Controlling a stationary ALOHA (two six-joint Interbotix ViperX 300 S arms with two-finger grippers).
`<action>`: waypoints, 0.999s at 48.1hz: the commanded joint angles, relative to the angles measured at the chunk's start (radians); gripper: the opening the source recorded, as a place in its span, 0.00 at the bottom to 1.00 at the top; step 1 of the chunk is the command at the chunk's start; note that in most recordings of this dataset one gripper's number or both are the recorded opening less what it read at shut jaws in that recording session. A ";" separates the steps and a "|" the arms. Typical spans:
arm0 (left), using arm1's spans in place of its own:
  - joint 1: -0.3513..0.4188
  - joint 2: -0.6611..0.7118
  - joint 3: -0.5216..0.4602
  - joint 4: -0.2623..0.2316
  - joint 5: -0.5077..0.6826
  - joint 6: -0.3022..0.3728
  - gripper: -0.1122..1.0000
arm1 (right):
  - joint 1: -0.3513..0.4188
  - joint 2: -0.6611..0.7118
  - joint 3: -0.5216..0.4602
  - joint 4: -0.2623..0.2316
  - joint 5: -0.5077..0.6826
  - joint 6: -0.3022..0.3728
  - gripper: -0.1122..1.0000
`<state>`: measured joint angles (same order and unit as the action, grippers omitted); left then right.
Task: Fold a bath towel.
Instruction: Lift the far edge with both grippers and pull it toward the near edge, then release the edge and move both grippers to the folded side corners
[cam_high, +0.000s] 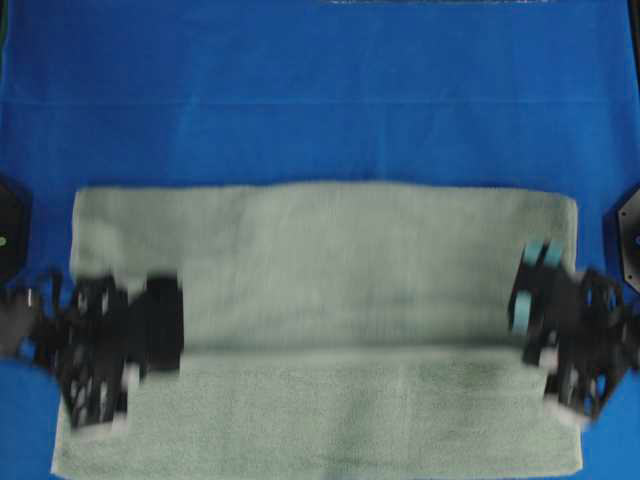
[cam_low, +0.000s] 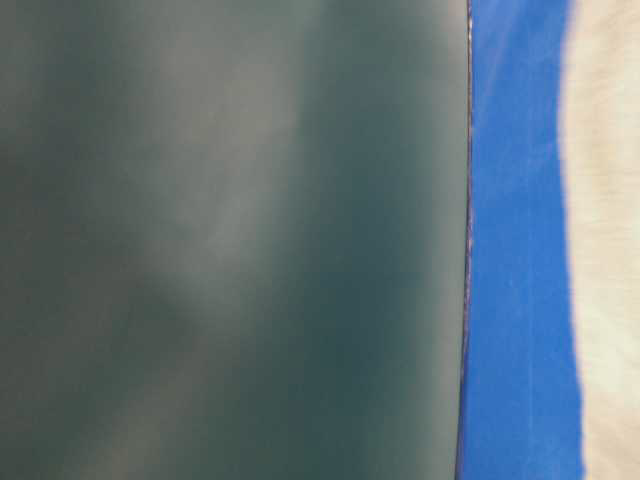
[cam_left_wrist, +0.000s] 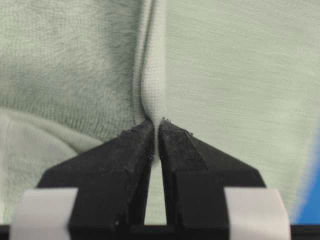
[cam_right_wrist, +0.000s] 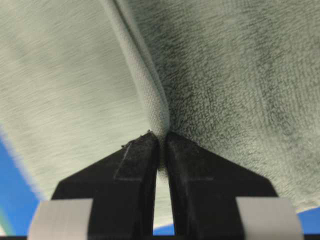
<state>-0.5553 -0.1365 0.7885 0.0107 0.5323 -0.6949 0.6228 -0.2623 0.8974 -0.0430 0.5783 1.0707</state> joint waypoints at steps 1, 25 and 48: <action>-0.075 0.038 -0.064 0.002 -0.002 -0.035 0.13 | 0.083 0.083 -0.086 -0.040 0.002 0.077 0.17; -0.239 0.210 -0.250 0.003 0.008 -0.051 0.13 | 0.247 0.267 -0.273 -0.048 0.017 0.288 0.17; -0.210 0.216 -0.235 0.014 0.002 -0.049 0.16 | 0.247 0.273 -0.259 -0.051 -0.011 0.298 0.17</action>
<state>-0.7670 0.0982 0.5645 0.0199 0.5384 -0.7440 0.8606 0.0230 0.6473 -0.0951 0.5768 1.3668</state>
